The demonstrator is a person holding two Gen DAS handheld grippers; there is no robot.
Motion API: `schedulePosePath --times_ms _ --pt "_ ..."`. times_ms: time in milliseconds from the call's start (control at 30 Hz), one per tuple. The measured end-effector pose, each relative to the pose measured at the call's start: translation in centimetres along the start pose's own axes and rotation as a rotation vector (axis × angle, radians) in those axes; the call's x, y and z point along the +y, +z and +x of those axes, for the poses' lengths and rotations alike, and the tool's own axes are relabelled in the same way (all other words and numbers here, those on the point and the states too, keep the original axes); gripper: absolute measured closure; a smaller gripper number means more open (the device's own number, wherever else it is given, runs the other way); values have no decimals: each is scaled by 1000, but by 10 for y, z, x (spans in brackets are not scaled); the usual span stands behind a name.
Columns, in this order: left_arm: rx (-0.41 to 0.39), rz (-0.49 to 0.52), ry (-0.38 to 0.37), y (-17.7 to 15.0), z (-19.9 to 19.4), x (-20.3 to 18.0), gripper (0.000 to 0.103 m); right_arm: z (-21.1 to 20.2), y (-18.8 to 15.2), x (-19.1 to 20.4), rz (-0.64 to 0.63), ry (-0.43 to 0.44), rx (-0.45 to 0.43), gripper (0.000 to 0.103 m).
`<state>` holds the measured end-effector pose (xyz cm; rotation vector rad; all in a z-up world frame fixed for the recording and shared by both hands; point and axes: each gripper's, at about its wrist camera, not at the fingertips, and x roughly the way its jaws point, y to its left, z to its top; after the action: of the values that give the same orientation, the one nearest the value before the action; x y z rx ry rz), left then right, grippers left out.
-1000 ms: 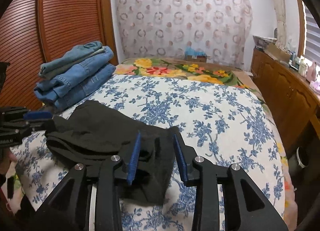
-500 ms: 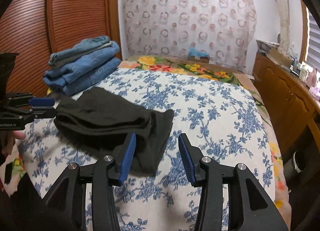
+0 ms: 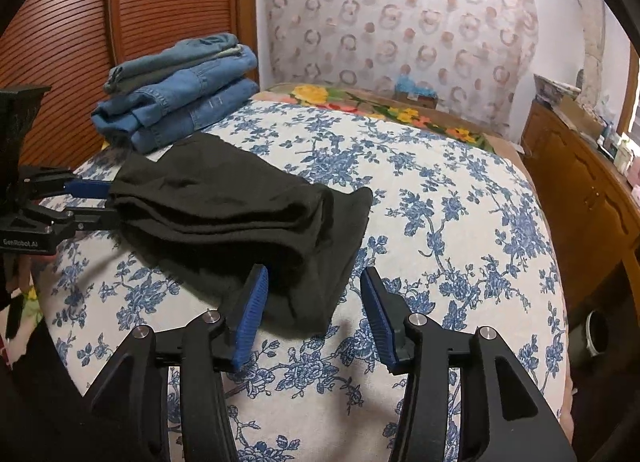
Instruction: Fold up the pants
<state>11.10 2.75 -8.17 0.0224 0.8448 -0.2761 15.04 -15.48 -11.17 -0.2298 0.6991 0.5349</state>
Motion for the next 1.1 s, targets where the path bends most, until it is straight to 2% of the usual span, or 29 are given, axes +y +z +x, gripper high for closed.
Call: schedulePosePath --times_ms 167,400,567,867,1100 --pt "-15 -10 -10 1 -3 4 52 2 0 2 -11 1 6 53" --pt "17 18 0 2 5 3 51 14 8 3 -31 -10 27 53" --pt "39 27 -22 7 13 4 51 30 17 1 -65 -24 55 52" --pt "36 25 -8 37 30 16 51 54 44 -19 -25 -30 46 53" --pt "-7 -7 -7 65 34 28 51 71 62 -34 38 -45 51 52"
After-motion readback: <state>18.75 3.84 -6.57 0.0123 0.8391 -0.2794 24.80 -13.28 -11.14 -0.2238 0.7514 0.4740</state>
